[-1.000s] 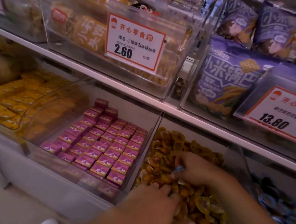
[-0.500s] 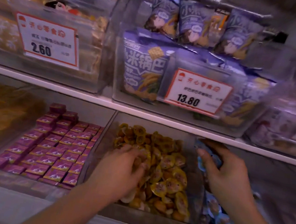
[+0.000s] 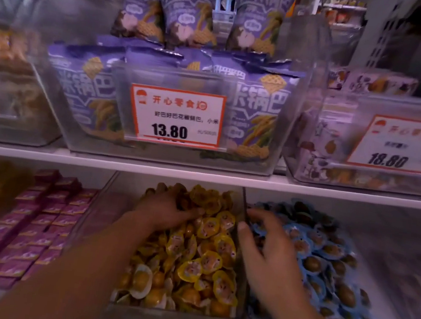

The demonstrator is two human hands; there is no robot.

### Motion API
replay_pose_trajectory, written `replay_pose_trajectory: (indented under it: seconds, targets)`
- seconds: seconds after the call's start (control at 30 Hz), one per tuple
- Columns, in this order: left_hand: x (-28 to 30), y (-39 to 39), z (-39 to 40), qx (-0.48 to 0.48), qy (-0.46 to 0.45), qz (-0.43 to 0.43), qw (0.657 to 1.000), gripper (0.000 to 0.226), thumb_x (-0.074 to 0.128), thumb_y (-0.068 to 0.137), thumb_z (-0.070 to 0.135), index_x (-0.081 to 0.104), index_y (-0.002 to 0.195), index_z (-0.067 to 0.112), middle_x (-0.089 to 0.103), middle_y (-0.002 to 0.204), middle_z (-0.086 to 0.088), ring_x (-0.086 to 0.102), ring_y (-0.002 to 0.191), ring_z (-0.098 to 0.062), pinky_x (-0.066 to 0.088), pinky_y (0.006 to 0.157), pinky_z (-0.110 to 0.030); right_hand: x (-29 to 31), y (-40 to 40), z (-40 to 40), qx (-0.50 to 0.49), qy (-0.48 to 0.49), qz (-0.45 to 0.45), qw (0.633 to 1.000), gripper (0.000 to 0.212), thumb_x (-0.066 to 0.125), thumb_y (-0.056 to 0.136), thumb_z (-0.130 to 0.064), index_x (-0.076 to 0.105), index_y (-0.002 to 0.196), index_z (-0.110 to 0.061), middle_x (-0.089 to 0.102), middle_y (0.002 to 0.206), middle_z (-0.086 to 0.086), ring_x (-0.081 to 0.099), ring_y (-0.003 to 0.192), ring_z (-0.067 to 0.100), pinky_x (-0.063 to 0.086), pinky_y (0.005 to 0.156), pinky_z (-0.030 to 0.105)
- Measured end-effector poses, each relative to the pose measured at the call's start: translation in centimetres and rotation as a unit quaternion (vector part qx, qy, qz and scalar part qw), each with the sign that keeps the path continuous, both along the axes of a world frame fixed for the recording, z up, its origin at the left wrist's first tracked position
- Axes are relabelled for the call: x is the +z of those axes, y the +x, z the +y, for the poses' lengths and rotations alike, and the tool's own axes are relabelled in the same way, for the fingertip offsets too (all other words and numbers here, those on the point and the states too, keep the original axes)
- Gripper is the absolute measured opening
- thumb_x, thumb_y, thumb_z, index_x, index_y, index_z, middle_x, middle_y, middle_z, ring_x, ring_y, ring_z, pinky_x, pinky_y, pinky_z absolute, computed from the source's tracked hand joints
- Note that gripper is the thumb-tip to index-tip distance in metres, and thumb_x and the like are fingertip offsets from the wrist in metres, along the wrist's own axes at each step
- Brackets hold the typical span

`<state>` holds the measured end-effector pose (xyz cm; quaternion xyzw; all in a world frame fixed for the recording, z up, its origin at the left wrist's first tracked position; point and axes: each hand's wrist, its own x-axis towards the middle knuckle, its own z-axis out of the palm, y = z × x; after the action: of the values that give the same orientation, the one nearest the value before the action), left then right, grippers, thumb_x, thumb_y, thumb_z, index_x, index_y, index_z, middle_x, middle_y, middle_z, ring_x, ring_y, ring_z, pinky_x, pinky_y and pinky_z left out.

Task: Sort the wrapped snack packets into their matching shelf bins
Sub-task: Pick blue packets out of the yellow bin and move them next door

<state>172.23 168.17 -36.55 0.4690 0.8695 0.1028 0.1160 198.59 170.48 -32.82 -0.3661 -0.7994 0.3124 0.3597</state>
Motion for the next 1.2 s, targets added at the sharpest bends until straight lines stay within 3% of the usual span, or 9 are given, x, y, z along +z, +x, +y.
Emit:
replay_pose_trajectory:
  seconds: [0.2,0.33,0.43,0.5,0.57,0.63,0.73,0.93,1.2]
  targets:
    - [3.4,2.4,-5.5,-0.146,-0.03,-0.031,0.988,0.045,0.061,0.076,0.066,0.058,0.113,0.04,0.055,0.106,0.009,0.061,0.105,-0.018,0.049,0.09,-0.03,0.2,0.4,1.2,0.028,-0.02,-0.016,0.999,0.043,0.053,0.089,-0.046,0.054,0.128,-0.028,0.06,0.12,-0.01,0.055,0.112,0.005,0.047,0.092,0.024]
    - [3.1,5.6,-12.6,-0.144,-0.028,0.007,0.989,0.06,0.032,0.078,0.081,0.032,0.133,0.054,0.04,0.133,0.015,0.052,0.117,-0.016,0.046,0.098,-0.038,0.5,0.3,1.0,0.021,0.008,-0.038,0.999,0.039,0.058,0.091,-0.035,0.057,0.128,-0.023,0.06,0.12,-0.006,0.057,0.111,0.013,0.046,0.089,0.026]
    - [2.6,7.0,-15.1,-0.115,0.016,0.02,0.993,0.068,0.014,0.08,0.082,0.019,0.141,0.054,0.026,0.148,0.016,0.037,0.134,-0.017,0.038,0.108,-0.037,1.6,0.4,0.3,-0.012,0.159,-0.061,0.985,0.03,0.064,0.09,-0.023,0.063,0.12,-0.016,0.06,0.116,0.002,0.056,0.11,0.022,0.043,0.092,0.028]
    - [2.5,7.2,-15.8,-0.112,0.037,0.009,0.993,0.066,0.015,0.082,0.08,0.018,0.142,0.053,0.024,0.15,0.015,0.028,0.14,-0.017,0.034,0.112,-0.037,2.6,-0.3,-0.4,0.002,0.227,-0.053,0.972,0.029,0.054,0.089,-0.03,0.065,0.115,-0.02,0.062,0.112,-0.003,0.055,0.106,0.014,0.041,0.091,0.021]
    - [2.3,7.3,-15.9,-0.111,0.042,0.02,0.993,0.063,0.017,0.084,0.079,0.02,0.14,0.051,0.025,0.15,0.012,0.029,0.14,-0.019,0.034,0.111,-0.038,3.8,-2.9,-1.3,0.078,0.167,-0.075,0.98,0.036,0.043,0.087,-0.039,0.067,0.112,-0.029,0.068,0.106,-0.011,0.06,0.098,0.006,0.046,0.084,0.018]
    - [1.9,7.4,-15.9,-0.098,0.044,0.041,0.993,0.058,0.02,0.086,0.075,0.021,0.138,0.049,0.027,0.149,0.01,0.033,0.135,-0.022,0.036,0.108,-0.041,3.8,-7.6,-1.7,0.164,0.08,-0.151,0.971,0.035,0.044,0.088,-0.037,0.067,0.114,-0.03,0.07,0.111,-0.011,0.063,0.1,0.008,0.049,0.087,0.023]
    - [1.2,7.5,-15.7,-0.092,0.051,0.042,0.994,0.056,0.023,0.088,0.071,0.017,0.139,0.05,0.02,0.156,0.006,0.024,0.143,-0.024,0.031,0.112,-0.048,2.1,-15.1,-0.6,0.222,0.102,-0.337,0.909,0.029,0.048,0.095,-0.032,0.061,0.119,-0.021,0.062,0.122,0.007,0.059,0.112,0.027,0.048,0.093,0.035]
    - [1.2,7.0,-15.0,-0.122,0.037,-0.03,0.991,0.061,0.036,0.092,0.06,0.019,0.148,0.044,-0.004,0.165,0.005,-0.017,0.15,-0.026,0.002,0.118,-0.061,-1.1,-20.8,2.4,0.208,0.058,-0.552,0.806,0.076,0.043,0.079,-0.076,0.035,0.142,-0.035,0.04,0.146,0.017,0.036,0.135,0.039,0.028,0.11,0.046]
    - [2.0,6.9,-15.3,-0.133,0.053,-0.081,0.986,0.054,0.041,0.094,0.051,0.032,0.145,0.037,0.004,0.163,0.001,-0.014,0.151,-0.03,0.001,0.115,-0.063,-2.2,-21.8,2.0,0.264,0.06,-0.453,0.85,0.04,0.067,0.082,-0.052,0.062,0.115,-0.03,0.065,0.116,0.0,0.062,0.105,0.017,0.047,0.087,0.028]
